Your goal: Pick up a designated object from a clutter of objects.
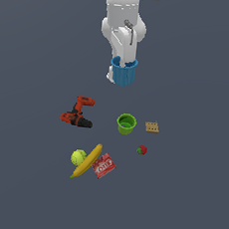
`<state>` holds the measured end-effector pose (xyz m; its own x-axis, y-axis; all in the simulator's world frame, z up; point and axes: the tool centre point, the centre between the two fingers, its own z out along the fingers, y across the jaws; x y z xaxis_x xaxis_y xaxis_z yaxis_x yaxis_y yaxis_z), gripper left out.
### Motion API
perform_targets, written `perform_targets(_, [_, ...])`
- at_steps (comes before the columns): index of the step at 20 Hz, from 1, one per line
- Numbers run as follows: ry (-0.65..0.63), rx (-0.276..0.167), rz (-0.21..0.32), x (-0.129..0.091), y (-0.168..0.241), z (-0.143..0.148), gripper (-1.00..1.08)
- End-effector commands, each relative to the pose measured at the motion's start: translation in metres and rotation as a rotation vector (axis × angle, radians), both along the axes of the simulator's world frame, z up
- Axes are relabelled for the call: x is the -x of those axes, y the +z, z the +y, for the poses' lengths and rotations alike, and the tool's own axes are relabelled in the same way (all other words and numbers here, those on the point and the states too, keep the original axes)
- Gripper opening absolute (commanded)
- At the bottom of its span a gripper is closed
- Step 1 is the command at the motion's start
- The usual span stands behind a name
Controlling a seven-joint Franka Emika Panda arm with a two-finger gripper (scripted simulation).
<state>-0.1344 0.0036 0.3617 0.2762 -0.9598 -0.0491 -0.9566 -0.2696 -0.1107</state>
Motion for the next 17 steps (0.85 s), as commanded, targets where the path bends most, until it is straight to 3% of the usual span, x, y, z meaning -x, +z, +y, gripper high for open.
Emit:
perform_targets(1, [0.0, -0.002, -0.002, -0.003, 0.021, 0.009, -1.0])
perform_targets(9, [0.001, -0.006, -0.003, -0.012, 0.064, 0.027, -1.0])
perform_targets(17, [0.001, -0.007, -0.003, -0.016, 0.078, 0.033, -1.0])
